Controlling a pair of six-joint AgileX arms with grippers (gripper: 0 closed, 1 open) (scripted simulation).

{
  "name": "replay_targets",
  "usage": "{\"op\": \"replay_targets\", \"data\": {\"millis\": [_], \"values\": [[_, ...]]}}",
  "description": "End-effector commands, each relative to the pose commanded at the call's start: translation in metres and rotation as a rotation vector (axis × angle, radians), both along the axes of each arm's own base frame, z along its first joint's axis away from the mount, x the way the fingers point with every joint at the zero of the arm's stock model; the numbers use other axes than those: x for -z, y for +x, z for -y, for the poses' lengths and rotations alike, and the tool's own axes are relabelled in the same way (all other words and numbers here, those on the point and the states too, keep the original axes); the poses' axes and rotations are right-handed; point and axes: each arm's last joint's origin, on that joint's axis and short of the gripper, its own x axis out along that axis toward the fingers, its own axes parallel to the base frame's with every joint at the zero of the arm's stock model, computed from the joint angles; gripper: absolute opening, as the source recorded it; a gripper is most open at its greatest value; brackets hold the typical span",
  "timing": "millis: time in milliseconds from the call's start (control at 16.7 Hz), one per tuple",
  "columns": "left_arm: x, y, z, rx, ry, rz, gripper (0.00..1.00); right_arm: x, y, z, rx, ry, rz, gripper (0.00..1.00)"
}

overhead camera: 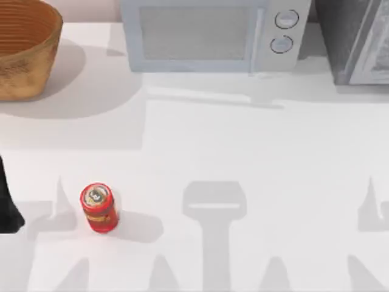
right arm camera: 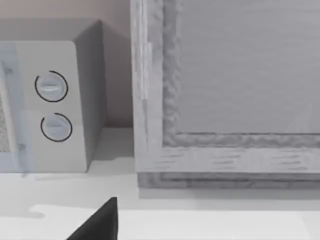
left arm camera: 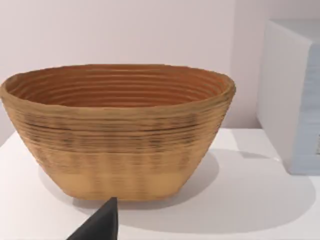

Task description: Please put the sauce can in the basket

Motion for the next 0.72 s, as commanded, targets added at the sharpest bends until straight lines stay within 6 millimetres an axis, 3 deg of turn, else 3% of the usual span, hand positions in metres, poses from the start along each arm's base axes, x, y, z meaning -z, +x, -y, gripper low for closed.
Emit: {"op": "replay_targets", "data": {"millis": [300,720], "values": [[-0.001,0.002,0.001,0.04,0.05,-0.051,1.0,0.0,0.0,0.0,0.0,0.0,0.0,1.0],[0.003,0.019,0.006,0.38,0.368,-0.434,1.0,0.0,0.0,0.0,0.0,0.0,0.0,1.0]]}}
